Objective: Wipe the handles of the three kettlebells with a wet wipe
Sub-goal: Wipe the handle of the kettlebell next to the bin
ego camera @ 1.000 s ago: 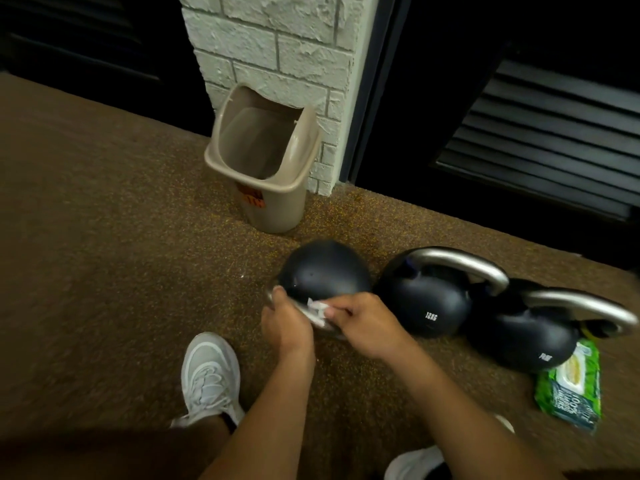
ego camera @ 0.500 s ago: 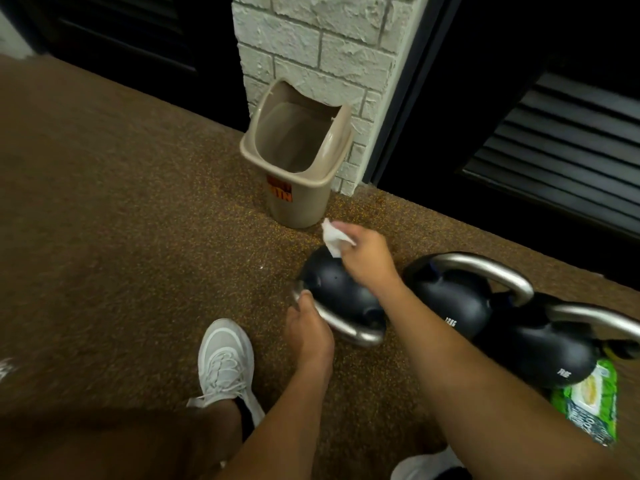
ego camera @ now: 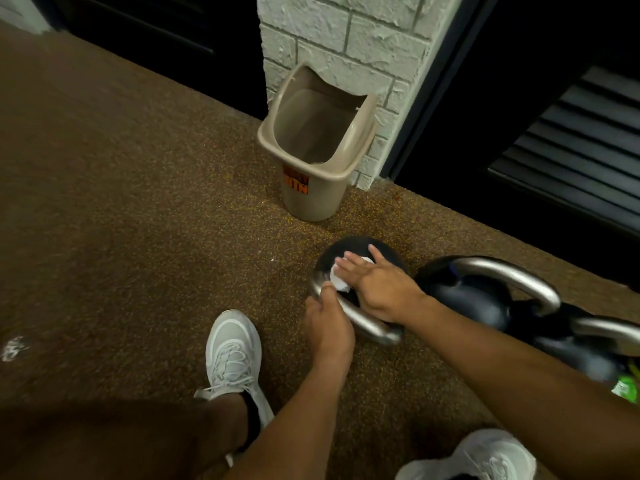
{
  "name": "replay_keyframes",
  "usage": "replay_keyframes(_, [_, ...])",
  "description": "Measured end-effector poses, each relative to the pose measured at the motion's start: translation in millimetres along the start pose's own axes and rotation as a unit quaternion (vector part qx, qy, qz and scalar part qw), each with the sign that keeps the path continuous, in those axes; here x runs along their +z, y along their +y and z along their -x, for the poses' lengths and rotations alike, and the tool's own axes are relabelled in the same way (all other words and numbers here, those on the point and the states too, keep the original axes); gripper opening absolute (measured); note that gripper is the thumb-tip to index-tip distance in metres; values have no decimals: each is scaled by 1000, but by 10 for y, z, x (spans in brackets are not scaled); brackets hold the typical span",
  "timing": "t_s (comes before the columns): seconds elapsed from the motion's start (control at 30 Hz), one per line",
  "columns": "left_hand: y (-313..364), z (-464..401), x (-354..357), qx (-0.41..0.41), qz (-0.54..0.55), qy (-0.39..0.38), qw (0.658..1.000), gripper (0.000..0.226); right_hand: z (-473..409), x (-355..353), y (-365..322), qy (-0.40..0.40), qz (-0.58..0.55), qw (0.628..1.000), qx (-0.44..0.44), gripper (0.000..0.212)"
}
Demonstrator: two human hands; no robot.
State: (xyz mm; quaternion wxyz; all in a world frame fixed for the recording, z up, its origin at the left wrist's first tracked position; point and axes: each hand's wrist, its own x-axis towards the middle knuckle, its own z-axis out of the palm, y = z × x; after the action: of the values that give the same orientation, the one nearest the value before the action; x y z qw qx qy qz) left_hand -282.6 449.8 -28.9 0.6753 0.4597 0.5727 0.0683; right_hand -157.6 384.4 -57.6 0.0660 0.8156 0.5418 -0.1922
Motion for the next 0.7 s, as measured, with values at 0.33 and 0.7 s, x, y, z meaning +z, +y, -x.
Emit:
replay_keyframes(0.33, [-49,-100,-148,-18,57,11,998,70,-278,-244,-244,-69,32,997,-24,63])
replay_keyframes(0.7, [-87,-120,-259,-20,28,9,999,44,-501,-399,-304,-124,97,987,-31,52])
